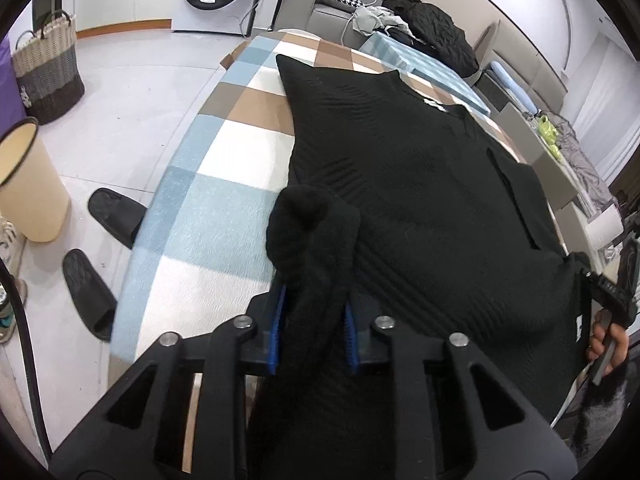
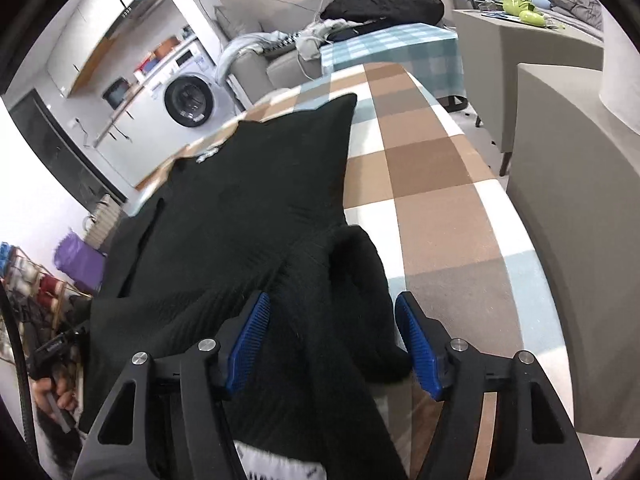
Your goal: Fold small clothes
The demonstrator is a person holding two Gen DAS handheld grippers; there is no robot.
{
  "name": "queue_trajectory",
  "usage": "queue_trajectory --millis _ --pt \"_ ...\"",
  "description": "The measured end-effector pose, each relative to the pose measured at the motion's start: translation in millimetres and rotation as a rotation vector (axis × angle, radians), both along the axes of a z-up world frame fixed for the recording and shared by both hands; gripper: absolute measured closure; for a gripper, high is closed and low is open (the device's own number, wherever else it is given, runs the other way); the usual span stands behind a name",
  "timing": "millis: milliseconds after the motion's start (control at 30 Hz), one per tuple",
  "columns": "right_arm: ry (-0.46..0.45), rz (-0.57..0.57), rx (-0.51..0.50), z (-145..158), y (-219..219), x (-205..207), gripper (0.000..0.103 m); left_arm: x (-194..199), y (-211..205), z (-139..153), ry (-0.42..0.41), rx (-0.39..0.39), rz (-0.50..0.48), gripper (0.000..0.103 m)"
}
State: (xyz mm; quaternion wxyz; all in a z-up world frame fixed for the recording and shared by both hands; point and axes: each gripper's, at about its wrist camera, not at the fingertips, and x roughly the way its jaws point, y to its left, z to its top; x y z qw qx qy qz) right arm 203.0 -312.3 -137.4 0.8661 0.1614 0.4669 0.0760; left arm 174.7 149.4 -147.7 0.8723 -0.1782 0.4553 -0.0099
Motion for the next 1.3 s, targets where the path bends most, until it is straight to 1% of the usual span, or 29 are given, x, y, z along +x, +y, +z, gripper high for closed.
queue_trajectory --millis 33,67,100,200,267,333,367,433,467,500,533,600,667,800,967,1133,1267,1300 --pt "-0.004 0.005 -0.008 -0.8 2.6 2.3 0.043 2.2 1.0 -0.5 -0.004 -0.009 0.003 0.085" --pt "-0.012 0.018 -0.017 -1.3 6.7 3.5 0.057 4.7 1.0 -0.5 -0.009 -0.007 0.002 0.086" --pt "-0.006 0.03 -0.017 -2.6 8.5 5.4 0.067 7.0 0.9 -0.7 -0.01 0.0 -0.002 0.086" --pt "0.008 0.046 -0.028 -5.2 16.7 1.6 0.078 13.1 3.7 -0.8 -0.008 0.013 0.003 0.086" --pt "0.02 0.049 -0.027 -4.3 22.0 -6.4 0.079 16.9 6.3 -1.1 -0.006 0.021 0.008 0.086" --pt "0.021 0.048 -0.029 -2.3 26.2 -13.8 0.079 18.9 8.5 -1.4 -0.002 0.013 0.007 0.085" --pt "0.019 0.043 -0.034 -1.5 27.4 -16.8 0.077 18.8 9.8 -1.5 0.004 0.009 0.013 0.083" --pt "0.019 0.031 -0.037 1.0 26.5 -21.1 0.062 16.2 10.5 -0.1 0.012 0.009 0.02 0.082" --pt "0.029 0.027 -0.023 2.7 23.7 -24.0 0.053 13.4 10.6 1.1 0.015 0.019 0.024 0.077" --pt "0.028 0.023 -0.017 5.0 22.0 -27.0 0.052 9.2 10.7 2.9 0.016 0.03 0.026 0.07" --pt "0.021 0.022 -0.019 8.8 19.8 -32.3 0.052 2.8 11.2 5.1 0.012 0.042 0.028 0.066" --pt "0.005 0.024 -0.03 15.5 15.2 -44.7 0.044 -11.5 11.8 9.4 0.0 0.054 0.034 0.054" --pt "-0.001 0.011 -0.031 19.9 7.9 -60.9 0.043 -30.4 12.3 12.9 -0.006 0.071 0.04 0.051" --pt "-0.005 -0.021 -0.033 23.4 -5.2 -94.5 0.039 -68.1 16.8 10.3 0.017 0.085 0.064 0.051" --pt "0.005 -0.07 -0.034 22.0 -19.5 -132.9 0.039 -111.9 18.9 1.9 0.045 0.091 0.095 0.051" --pt "-0.002 -0.074 -0.027 24.2 -24.1 -156.5 0.039 -146.5 11.4 -1.0 0.071 0.108 0.098 0.051" --pt "-0.012 -0.062 0.007 26.4 -23.8 -170.5 0.039 -171.9 10.9 0.3 0.077 0.085 0.104 0.051" --pt "-0.013 -0.061 0.014 26.7 -23.5 -174.1 0.039 -177.9 11.1 0.3 0.073 0.066 0.106 0.051"
